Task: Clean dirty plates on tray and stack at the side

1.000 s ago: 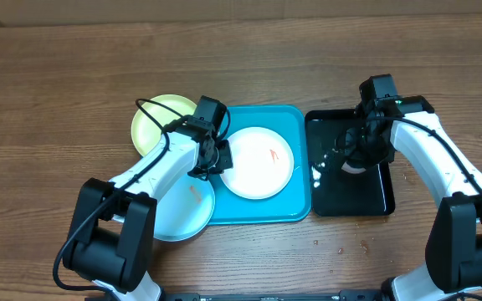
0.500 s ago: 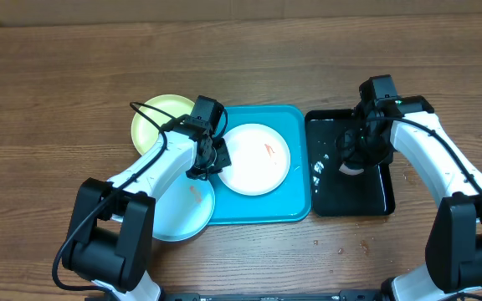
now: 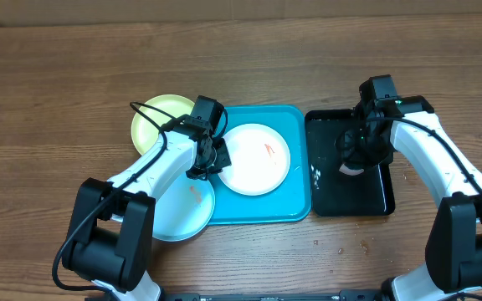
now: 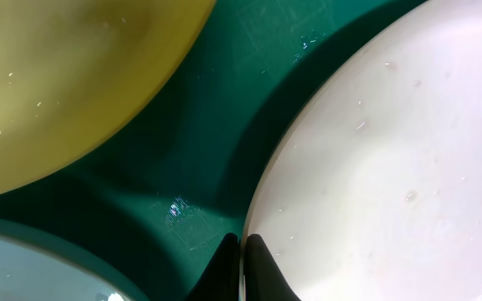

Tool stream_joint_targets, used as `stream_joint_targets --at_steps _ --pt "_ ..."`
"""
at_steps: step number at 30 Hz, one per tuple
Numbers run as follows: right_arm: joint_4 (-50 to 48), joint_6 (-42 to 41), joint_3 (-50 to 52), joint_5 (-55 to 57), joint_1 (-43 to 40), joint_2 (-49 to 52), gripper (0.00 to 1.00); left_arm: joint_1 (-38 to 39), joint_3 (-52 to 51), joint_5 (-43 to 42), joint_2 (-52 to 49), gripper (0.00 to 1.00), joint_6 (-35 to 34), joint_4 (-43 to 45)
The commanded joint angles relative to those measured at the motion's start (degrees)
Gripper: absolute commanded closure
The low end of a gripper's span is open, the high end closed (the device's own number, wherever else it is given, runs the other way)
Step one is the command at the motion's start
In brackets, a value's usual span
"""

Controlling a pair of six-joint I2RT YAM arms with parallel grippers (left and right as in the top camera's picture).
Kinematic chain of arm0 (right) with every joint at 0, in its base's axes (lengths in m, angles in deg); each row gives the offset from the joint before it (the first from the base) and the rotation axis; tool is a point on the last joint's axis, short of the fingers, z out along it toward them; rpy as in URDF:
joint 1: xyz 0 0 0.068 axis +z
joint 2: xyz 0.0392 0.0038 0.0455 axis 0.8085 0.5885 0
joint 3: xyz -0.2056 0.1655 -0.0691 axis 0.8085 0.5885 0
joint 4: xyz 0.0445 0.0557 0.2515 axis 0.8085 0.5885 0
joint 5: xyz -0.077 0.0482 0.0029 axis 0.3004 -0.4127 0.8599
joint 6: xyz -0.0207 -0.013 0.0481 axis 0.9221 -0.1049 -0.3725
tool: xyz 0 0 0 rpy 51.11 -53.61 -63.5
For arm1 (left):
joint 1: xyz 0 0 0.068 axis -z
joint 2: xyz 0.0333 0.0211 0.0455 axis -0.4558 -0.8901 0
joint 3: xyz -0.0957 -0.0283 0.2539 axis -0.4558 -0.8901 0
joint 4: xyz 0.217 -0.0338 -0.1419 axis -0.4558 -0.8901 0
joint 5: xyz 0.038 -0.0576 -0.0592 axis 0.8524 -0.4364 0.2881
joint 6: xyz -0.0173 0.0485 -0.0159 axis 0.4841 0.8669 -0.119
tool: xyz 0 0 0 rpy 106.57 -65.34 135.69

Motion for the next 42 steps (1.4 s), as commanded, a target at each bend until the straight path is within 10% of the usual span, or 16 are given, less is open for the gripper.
stream_joint_targets --at_steps 1,27,42 --pt "0.1 0.8 -0.7 -0.3 0.3 -0.2 0.96 -0.4 1.0 0.6 -0.9 0.96 0.2 -0.3" --pt "15.6 1.5 -22.1 -7.5 1.7 -0.2 0.96 -0.4 0.9 0.6 -0.9 0.96 3.5 0.0" --pt "6.9 -5.3 -20.9 -3.6 22.5 -0.1 0.96 -0.4 0.9 0.6 -0.9 0.96 3.6 -0.3"
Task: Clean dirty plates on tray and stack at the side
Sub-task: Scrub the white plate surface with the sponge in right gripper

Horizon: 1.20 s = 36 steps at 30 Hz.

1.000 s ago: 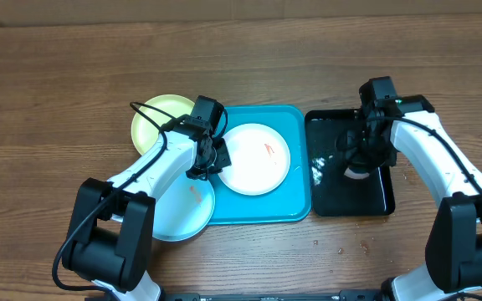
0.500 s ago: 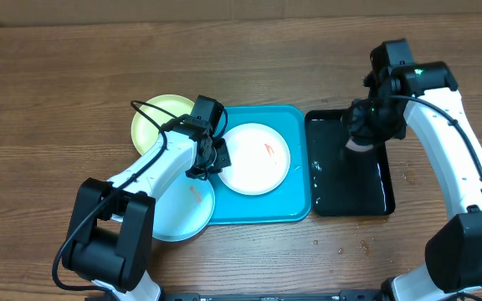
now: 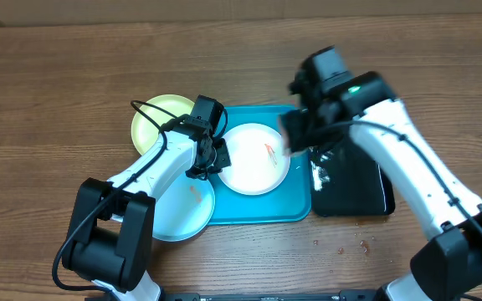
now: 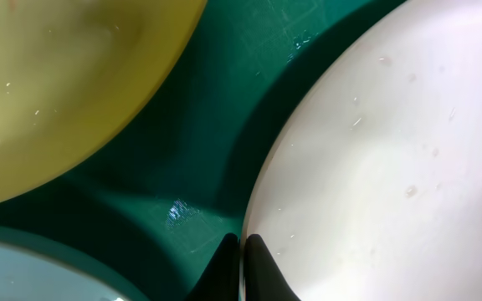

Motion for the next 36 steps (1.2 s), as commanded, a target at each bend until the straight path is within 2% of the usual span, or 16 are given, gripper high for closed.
stream_joint_targets --at_steps 1,6,20,36 --pt "-2.6 -4.7 0.3 6.1 3.8 -0.2 0.96 -0.4 0.9 0.6 -0.9 0.96 1.6 -0.4" --pt "-6.9 -6.3 1.9 10.7 7.0 1.3 0.96 -0.4 0.9 0.6 -0.9 0.96 1.6 -0.6" --pt "-9.8 -5.0 2.0 15.6 7.4 12.3 0.96 -0.4 0.9 0.6 -0.9 0.96 1.6 -0.9" --pt "-12.2 -5.0 2.5 15.4 7.3 20.1 0.96 -0.4 0.9 0.6 -0.9 0.96 1.8 -1.3"
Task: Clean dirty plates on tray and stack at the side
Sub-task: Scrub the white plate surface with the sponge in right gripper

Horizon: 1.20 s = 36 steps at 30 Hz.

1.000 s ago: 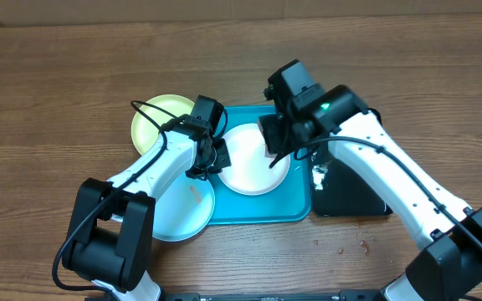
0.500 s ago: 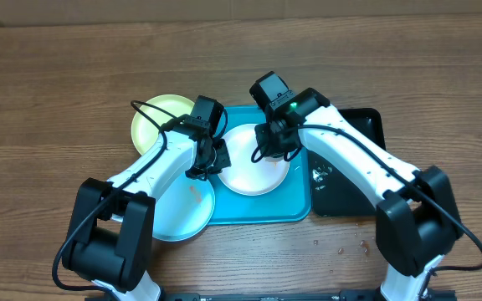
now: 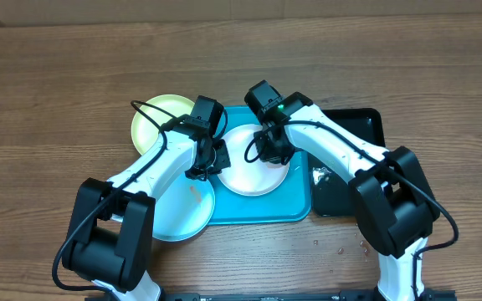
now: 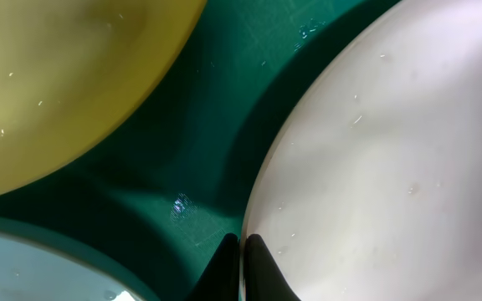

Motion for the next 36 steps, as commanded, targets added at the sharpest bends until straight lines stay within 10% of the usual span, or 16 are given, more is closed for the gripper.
stream_joint_targets --at_steps 1,11,23,36 --pt "-1.5 0.3 1.1 0.6 0.2 0.7 0.96 -0.4 0.7 0.6 -0.9 0.96 1.4 -0.3" --pt "-10.0 -0.2 9.8 -2.1 0.2 0.7 0.96 -0.4 0.7 0.6 -0.9 0.96 1.6 -0.3" --pt "-10.6 7.3 9.9 -34.3 0.1 0.7 0.96 -0.4 0.7 0.6 -0.9 0.96 1.8 -0.3" --pt "1.8 11.9 -4.0 -39.0 -9.7 -6.1 0.96 -0.4 0.7 0.6 -0.9 0.96 2.1 -0.5"
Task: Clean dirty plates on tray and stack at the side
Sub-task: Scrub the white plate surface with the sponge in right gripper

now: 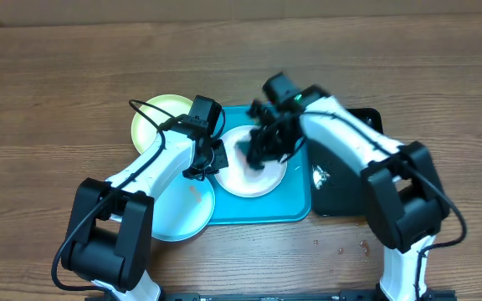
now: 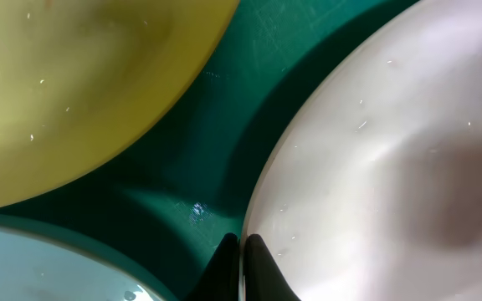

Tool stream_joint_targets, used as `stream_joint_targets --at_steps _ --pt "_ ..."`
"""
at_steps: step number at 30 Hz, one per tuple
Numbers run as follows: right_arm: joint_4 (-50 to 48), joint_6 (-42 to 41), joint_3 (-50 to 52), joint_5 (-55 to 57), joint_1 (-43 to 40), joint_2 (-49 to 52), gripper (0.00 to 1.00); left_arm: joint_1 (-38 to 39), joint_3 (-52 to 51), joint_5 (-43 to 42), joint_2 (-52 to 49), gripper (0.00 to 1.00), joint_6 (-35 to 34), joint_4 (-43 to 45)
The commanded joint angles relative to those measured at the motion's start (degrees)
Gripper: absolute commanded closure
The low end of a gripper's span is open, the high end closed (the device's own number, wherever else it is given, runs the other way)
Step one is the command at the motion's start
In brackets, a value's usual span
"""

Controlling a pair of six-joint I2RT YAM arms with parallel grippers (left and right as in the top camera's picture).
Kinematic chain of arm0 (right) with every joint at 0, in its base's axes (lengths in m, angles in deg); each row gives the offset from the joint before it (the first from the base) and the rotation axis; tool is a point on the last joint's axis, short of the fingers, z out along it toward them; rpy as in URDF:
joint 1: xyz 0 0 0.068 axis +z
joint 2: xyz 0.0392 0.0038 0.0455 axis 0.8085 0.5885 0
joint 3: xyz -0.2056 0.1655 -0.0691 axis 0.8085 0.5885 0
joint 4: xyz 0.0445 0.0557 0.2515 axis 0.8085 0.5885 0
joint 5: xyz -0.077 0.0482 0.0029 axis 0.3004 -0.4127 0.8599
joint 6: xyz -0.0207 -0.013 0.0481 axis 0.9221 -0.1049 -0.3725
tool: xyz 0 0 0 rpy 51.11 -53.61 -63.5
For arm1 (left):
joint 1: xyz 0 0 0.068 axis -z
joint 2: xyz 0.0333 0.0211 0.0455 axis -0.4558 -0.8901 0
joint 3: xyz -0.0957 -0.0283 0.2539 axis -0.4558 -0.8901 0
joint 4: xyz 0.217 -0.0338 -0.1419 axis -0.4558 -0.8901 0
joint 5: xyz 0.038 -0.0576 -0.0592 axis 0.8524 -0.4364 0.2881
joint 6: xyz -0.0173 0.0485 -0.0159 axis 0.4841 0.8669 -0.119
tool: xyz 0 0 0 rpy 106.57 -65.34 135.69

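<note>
A white plate [image 1: 264, 177] lies on the teal tray [image 1: 258, 211]. My left gripper [image 1: 218, 160] is shut on its left rim; in the left wrist view the fingertips [image 2: 241, 240] pinch the edge of the white plate [image 2: 375, 150]. My right gripper [image 1: 258, 152] is low over the plate's middle, blurred by motion, with a dark smear under it. Whether it holds something does not show. A grey shadow falls on the plate's right side in the wrist view.
A yellow plate [image 1: 159, 121] overlaps the tray's upper left corner, and a light blue plate [image 1: 178, 211] with a red smear sits at its lower left. Both border the left gripper [image 2: 241, 240]. A black tray [image 1: 358, 191] lies to the right, with crumbs on the table in front of it.
My right gripper has shifted a little left and down across the white plate and is now blurred. The left gripper still pinches the rim, and the plate has turned slightly.
My right gripper was first down in the black tray while the left held the white plate's rim, a red mark showing on the plate. Then the right arm was between the trays. Then it was on the plate over the mark, where it stays now.
</note>
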Motion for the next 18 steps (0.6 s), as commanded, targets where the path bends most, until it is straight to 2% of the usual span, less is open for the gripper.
stream_joint_targets --at_steps 1,10,14,18 --pt "2.9 3.0 -3.9 -1.2 -4.5 -6.3 0.96 0.0 0.7 -0.3 -0.9 0.96 1.4 -0.1" --pt "15.0 2.7 -3.1 17.6 -16.9 -10.4 0.96 0.1 0.7 -0.3 -0.9 0.96 1.4 0.4" --pt "15.7 2.3 -0.7 24.3 -19.0 -10.4 0.96 0.2 0.7 -0.3 -0.9 0.96 1.4 0.8" --pt "14.0 -2.4 2.8 34.9 -19.0 -10.4 0.96 0.2 0.7 -0.3 -0.9 0.96 1.4 0.8"
